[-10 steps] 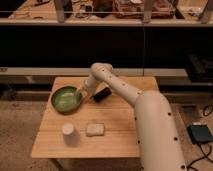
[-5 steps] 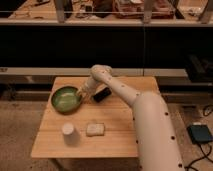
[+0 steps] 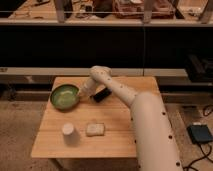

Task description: Drag the ceramic bowl in a circle

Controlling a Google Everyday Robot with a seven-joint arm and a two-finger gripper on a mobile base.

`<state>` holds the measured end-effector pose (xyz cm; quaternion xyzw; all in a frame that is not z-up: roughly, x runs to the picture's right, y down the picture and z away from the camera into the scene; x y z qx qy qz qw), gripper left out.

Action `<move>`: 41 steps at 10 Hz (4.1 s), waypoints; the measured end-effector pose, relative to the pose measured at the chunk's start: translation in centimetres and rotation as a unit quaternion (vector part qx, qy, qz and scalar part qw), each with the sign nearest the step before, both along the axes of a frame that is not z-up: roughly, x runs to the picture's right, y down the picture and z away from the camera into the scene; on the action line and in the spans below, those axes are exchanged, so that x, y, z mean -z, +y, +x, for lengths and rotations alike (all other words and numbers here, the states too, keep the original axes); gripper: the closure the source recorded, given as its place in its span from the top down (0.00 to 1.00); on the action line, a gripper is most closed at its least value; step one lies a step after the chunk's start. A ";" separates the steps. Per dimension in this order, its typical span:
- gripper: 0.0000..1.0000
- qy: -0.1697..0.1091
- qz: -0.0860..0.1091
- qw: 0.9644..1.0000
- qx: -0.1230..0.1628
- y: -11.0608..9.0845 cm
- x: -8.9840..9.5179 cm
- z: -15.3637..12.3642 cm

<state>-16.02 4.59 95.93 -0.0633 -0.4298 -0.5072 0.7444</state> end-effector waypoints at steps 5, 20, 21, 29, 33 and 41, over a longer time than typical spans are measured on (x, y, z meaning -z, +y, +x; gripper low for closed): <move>0.20 0.014 0.033 0.999 0.009 -2.5 2.4 3.2; 0.20 -0.027 -0.028 0.992 0.119 7.0 8.3 3.0; 0.20 -0.024 -0.031 0.992 0.122 6.8 7.3 2.3; 0.20 -0.021 -0.012 0.995 0.092 0.0 2.8 -2.5; 0.20 0.038 -0.010 0.998 0.044 -2.8 1.2 3.6; 0.20 0.048 -0.024 0.995 0.087 2.9 7.8 9.4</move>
